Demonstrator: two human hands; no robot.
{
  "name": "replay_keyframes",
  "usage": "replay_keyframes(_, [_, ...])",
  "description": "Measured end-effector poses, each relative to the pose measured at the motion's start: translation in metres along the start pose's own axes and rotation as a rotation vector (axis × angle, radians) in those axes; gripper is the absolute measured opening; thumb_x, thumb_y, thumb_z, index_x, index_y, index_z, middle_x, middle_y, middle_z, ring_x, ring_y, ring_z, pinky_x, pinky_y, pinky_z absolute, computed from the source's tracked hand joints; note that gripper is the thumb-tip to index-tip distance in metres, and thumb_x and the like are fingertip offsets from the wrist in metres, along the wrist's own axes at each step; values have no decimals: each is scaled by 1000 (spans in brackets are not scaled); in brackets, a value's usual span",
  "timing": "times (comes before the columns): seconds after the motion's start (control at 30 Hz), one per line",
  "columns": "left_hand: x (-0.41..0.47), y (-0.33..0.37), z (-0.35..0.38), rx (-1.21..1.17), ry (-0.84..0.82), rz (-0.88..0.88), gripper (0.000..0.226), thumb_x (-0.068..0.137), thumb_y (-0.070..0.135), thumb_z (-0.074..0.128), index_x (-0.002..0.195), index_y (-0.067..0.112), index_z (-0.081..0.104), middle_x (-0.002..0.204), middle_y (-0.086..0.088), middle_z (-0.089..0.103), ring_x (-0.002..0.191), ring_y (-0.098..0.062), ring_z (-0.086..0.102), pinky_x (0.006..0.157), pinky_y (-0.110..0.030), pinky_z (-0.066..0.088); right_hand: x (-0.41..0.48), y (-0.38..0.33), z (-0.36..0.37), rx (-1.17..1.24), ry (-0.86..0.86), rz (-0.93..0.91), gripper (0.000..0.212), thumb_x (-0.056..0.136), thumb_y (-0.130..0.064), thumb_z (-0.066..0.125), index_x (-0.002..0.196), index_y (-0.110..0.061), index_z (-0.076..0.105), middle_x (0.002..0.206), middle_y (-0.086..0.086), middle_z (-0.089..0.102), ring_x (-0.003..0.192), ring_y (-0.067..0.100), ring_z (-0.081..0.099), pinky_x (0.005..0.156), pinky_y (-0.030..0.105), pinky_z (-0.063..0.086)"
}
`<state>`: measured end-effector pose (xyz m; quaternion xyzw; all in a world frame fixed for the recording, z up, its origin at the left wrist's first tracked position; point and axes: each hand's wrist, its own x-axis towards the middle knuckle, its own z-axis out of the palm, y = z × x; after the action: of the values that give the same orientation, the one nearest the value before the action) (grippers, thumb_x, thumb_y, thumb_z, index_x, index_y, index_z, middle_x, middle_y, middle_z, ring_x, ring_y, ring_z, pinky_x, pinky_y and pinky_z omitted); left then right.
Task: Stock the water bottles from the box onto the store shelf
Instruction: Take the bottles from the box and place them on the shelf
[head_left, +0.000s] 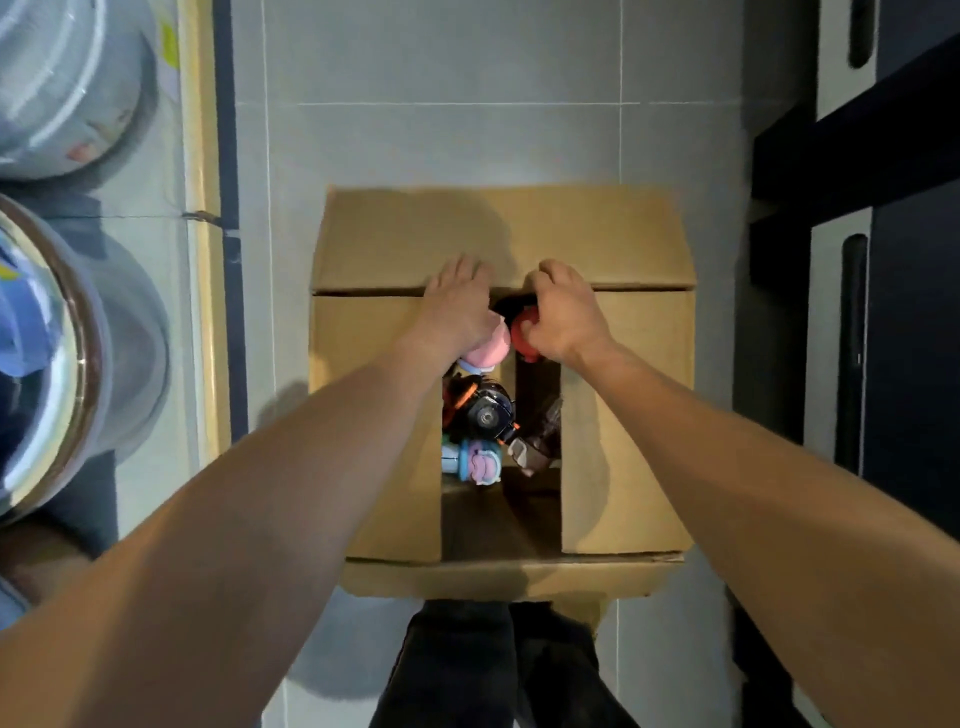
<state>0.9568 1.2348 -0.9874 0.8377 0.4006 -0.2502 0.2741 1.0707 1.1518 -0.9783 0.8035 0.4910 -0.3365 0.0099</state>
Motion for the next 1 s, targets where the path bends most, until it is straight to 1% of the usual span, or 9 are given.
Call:
replay_keyframes(0.1, [6,-4,19,149,133,31,43,91,9,48,134,9,42,135,-14,49,125,-33,44,99,-39,35,3,7,17,-33,83,15,48,84,-19,56,131,-10,48,135,11,45,127,30,39,108,37,27])
replay_keyframes(0.23, [12,-4,9,214,216,82,27,89,1,47,115,5,52,113,-17,60,106,-36,55,78,-40,40,-1,4,29,-53,113,13,55,85,-22,56,136,-8,41,140,15,38,135,32,28,112,38,21])
replay_keyframes(0.33, [7,-9,10,72,180,33,32,92,8,48,125,9,50,126,-15,56,117,-34,52,90,-40,41,-20,-6,35,-54,119,-62,52,81,-16,57,130,-2,47,139,20,39,132,38,32,110,45,28])
replay_keyframes(0.47, [-26,-11,17,134,134,89,62,89,14,54,145,11,28,156,-9,22,144,-26,21,115,-37,16,-60,-26,47,82,-32,-102,42,82,-6,53,123,-1,50,128,19,47,116,37,45,89,46,47])
replay_keyframes(0.53, [-46,-12,21,233,87,104,69,87,14,56,147,11,23,158,-9,17,146,-25,14,118,-38,8,-77,-30,55,284,-165,104,52,84,-8,53,134,-2,39,136,18,41,123,37,43,100,41,41])
replay_keyframes(0.63, [-79,-8,22,328,51,127,64,85,14,57,143,10,31,151,-10,30,142,-28,23,118,-41,10,-103,-28,54,455,-210,362,65,87,-11,56,141,5,24,147,23,28,137,36,30,110,31,27])
replay_keyframes(0.73, [-110,4,15,209,26,129,54,86,9,53,138,10,39,141,-10,41,134,-27,33,114,-37,23,-129,-30,32,433,-236,372,79,89,-16,56,149,1,8,158,21,4,147,31,6,117,28,9])
replay_keyframes(0.83, [-133,27,5,125,-38,111,48,87,10,51,135,10,41,136,-10,45,130,-27,38,107,-36,32,-151,-27,1,440,-198,401,79,86,-18,59,149,-5,12,158,19,2,147,30,6,120,33,12])
replay_keyframes(1.0, [-154,85,-6,59,-100,133,52,86,17,55,136,13,42,139,-8,44,131,-27,39,106,-39,31,-189,9,-42,447,-110,469,79,92,-23,54,153,-11,4,161,11,-3,148,29,-2,119,37,8])
